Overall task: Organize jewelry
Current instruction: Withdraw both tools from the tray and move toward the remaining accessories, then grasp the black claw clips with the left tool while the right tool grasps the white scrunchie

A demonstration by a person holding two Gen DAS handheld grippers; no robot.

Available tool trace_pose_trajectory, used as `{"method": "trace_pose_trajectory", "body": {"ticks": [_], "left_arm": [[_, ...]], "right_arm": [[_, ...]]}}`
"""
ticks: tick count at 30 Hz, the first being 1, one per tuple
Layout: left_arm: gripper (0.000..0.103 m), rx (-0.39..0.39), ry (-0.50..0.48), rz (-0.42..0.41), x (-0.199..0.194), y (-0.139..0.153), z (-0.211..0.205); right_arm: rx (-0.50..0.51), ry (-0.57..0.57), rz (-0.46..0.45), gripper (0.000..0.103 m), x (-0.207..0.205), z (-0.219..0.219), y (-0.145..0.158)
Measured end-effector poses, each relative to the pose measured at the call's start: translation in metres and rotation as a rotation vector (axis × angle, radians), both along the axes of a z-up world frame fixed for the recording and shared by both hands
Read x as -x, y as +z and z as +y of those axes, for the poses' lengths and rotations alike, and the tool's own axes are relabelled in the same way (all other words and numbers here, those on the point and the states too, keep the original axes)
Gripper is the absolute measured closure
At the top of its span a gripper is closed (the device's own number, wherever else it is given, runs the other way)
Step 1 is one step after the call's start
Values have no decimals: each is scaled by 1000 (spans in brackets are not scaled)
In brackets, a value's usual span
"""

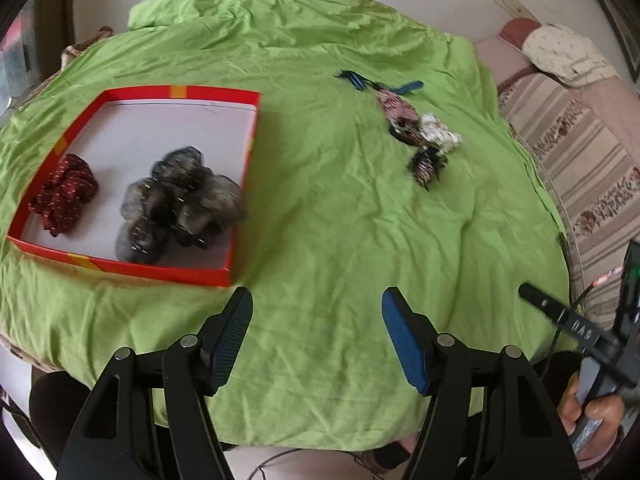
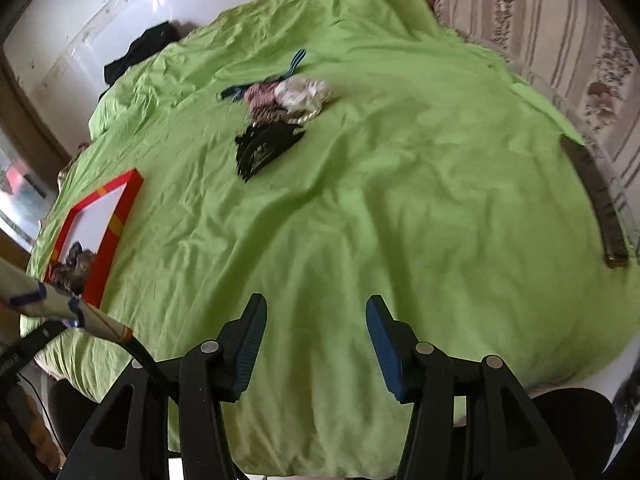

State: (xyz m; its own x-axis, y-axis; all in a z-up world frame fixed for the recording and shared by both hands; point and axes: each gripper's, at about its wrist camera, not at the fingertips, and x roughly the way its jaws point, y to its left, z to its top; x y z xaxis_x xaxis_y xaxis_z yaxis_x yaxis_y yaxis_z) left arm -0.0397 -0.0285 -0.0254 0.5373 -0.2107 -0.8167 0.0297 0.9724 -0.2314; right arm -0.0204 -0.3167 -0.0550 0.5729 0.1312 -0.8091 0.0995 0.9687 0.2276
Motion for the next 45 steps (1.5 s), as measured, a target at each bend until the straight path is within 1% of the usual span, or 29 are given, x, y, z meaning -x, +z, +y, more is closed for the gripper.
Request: {"method": "trace_pose_trajectory", "body": {"ticks": [4,7,10,17,22,26,31,34,36,39,42,45], "left_arm": [[37,-14,-30,5,2,-4,-7],[37,-25,-20,4,0,-4,-6],[37,-51,-20,4,-4,-1,-5],[37,-68,-50,-11,-33,14,-18],[37,-44,-101,14,-77,7,-53],[37,-45,-170,19,-113,-2,-90],[37,-46,-259,7,-164,-16,-129],[37,-52,-288,7,-193,-26,-145],[37,-46,-307,18,-210,-34,-151],[37,-24,-335,33,-225,-43,-159],[37,6,-360,49,-236,-52,-166],[37,15,-382,59,-239,-58,-174]], "right_arm": [[1,-4,-20,47,-7,1,5],[-6,16,-10,47,-18,8,2],[-18,35,-18,47,-32,12,1],[-68,17,-51,47,-70,-16,-1],[-83,1,-76,47,-103,-38,-2],[-108,-1,-83,47,-130,-51,-5],[-151,34,-81,47,-172,-60,-9],[-164,59,-72,47,-201,-60,-11],[-159,73,-71,44,-221,-57,-10],[-149,96,-75,41,-249,-53,-9],[-148,107,-69,41,-270,-50,-11],[-156,117,-53,41,-288,-47,-17]]}}
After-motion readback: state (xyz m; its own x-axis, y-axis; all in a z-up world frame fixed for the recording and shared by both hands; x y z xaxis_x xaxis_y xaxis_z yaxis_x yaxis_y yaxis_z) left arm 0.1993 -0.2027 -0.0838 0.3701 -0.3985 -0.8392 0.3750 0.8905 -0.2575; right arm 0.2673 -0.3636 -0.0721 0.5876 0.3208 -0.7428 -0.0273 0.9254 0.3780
